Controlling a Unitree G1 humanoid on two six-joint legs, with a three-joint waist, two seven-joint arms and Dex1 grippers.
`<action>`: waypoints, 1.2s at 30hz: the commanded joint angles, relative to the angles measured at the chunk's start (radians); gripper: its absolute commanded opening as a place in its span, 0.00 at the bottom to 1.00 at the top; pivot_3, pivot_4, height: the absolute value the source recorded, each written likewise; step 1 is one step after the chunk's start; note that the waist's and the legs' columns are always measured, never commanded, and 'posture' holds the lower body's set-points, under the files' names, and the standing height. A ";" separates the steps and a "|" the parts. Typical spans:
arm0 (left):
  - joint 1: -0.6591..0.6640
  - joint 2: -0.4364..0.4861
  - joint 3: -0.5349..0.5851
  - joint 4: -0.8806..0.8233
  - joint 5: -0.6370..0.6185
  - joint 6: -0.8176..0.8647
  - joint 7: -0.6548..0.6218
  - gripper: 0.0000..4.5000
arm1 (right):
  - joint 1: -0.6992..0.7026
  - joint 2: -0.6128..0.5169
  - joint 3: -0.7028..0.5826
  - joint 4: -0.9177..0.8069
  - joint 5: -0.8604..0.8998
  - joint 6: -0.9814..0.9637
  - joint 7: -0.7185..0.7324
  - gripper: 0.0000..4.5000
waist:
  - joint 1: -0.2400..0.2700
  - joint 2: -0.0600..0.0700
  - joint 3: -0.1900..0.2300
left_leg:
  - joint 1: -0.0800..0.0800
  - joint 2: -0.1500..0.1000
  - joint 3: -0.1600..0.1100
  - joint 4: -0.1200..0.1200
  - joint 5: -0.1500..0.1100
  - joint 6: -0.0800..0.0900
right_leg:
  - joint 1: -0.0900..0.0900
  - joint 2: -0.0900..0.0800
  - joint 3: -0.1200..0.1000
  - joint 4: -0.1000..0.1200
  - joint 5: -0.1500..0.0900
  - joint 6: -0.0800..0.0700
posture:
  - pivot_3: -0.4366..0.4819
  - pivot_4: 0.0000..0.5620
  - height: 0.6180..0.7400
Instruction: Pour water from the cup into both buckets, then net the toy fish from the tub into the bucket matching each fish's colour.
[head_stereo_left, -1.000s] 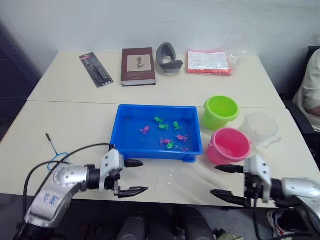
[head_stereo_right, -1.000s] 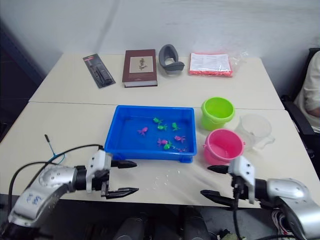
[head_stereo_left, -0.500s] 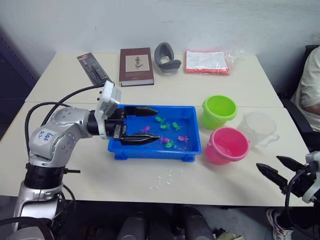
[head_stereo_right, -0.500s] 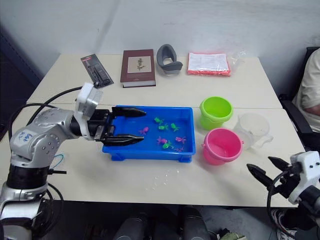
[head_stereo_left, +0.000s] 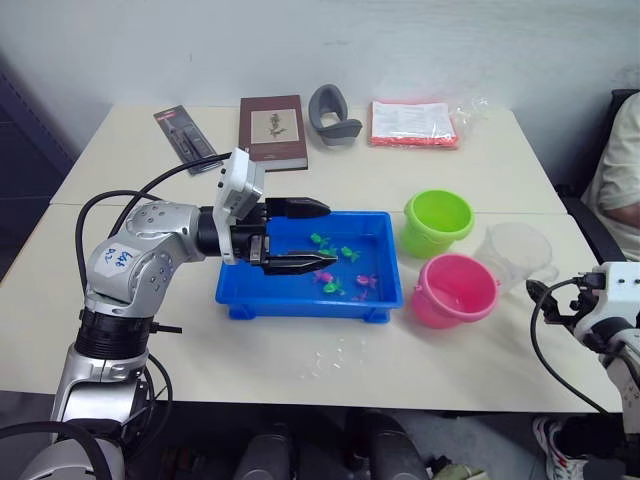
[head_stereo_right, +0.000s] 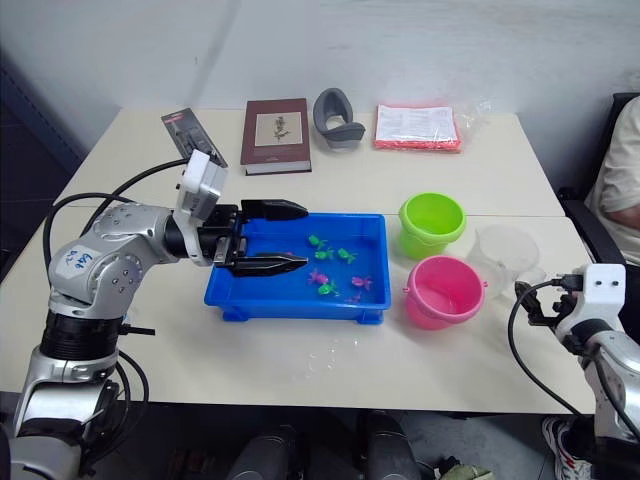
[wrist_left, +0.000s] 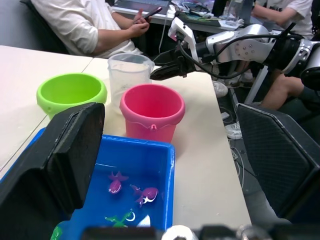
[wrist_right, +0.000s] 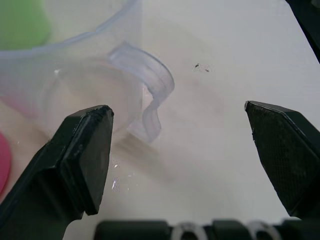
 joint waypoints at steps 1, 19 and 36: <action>-0.007 0.007 0.019 -0.046 -0.017 0.009 0.008 1.00 | -0.025 0.000 -0.008 0.019 -0.028 -0.044 -0.031 0.94 | 0.000 0.000 0.000 | 0.000 0.000 0.000 0.000 0.000 0.000 | 0.000 0.000 0.000 0.000 0.000 0.000 | 0.48 0.27 1.00; 0.004 0.034 0.019 -0.083 -0.004 0.013 0.010 1.00 | -0.151 0.082 0.032 0.109 -0.052 -0.099 -0.079 0.48 | -0.024 0.000 0.000 | 0.001 0.000 0.000 0.000 0.002 -0.001 | 0.000 0.000 0.001 0.002 0.000 0.000 | 0.48 0.27 1.00; 0.025 0.037 0.025 -0.097 -0.009 0.012 0.025 1.00 | -0.156 0.028 -0.044 0.029 0.023 -0.154 -0.031 0.01 | -0.022 0.001 0.000 | 0.000 0.000 0.001 0.000 0.002 -0.001 | -0.001 0.000 0.001 0.002 0.000 0.000 | 0.48 0.27 1.00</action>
